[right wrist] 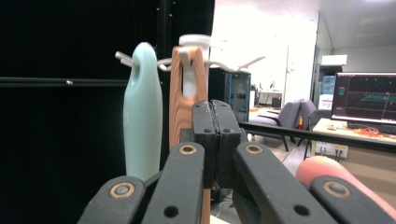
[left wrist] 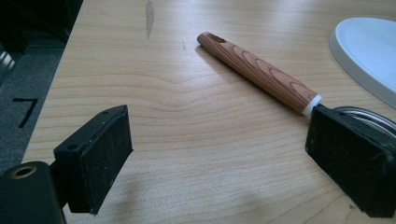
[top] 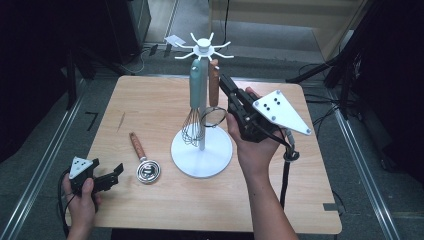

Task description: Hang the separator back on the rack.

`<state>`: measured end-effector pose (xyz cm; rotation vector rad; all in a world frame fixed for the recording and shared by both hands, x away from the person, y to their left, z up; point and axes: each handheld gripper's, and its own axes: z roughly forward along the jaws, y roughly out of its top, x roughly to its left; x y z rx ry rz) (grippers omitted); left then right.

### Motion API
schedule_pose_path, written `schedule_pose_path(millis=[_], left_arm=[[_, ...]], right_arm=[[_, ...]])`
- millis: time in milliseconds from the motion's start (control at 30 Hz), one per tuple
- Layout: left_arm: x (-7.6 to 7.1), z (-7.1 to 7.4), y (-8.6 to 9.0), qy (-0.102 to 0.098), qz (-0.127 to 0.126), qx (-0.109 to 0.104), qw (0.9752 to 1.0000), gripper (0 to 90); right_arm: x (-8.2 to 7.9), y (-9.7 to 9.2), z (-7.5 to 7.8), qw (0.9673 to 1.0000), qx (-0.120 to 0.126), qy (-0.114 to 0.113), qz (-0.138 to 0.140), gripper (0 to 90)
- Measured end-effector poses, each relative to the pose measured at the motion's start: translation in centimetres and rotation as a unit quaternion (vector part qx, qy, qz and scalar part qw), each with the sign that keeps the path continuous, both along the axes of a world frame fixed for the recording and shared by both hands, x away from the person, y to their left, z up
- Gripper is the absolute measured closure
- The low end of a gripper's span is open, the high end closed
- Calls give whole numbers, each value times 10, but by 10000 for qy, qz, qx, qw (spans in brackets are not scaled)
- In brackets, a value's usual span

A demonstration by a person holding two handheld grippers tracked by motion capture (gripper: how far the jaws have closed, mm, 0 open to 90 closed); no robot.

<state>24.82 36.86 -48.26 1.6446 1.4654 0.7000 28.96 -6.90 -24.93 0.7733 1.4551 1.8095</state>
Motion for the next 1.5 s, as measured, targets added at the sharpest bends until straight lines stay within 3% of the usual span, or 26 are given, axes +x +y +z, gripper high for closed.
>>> schedule_pose_path(millis=[200, 433, 900, 1133, 1400, 1500], left_arm=[[0, 0, 0, 0, -4, 0, 10000, 75], [0, 0, 0, -6, -2, -10, 10000, 74], [0, 0, 0, -4, -13, 1, 10000, 75], [0, 0, 0, -5, -8, -12, 10000, 75], [-1, 0, 0, 7, -3, -24, 10000, 74], [0, 0, 0, 7, -13, -21, 10000, 75]], right_arm=[[1, -3, 12, 9997, 139, -90, 179, 900], [1, -1, 20, 9993, 109, -144, 323, 900], [-4, 12, 20, 9982, -104, -206, 558, 900], [-1, 4, 16, 9990, -226, -160, 362, 900], [16, -9, 19, 9998, 27, 168, 62, 900], [19, -10, 24, 9999, 21, 137, 40, 900]])
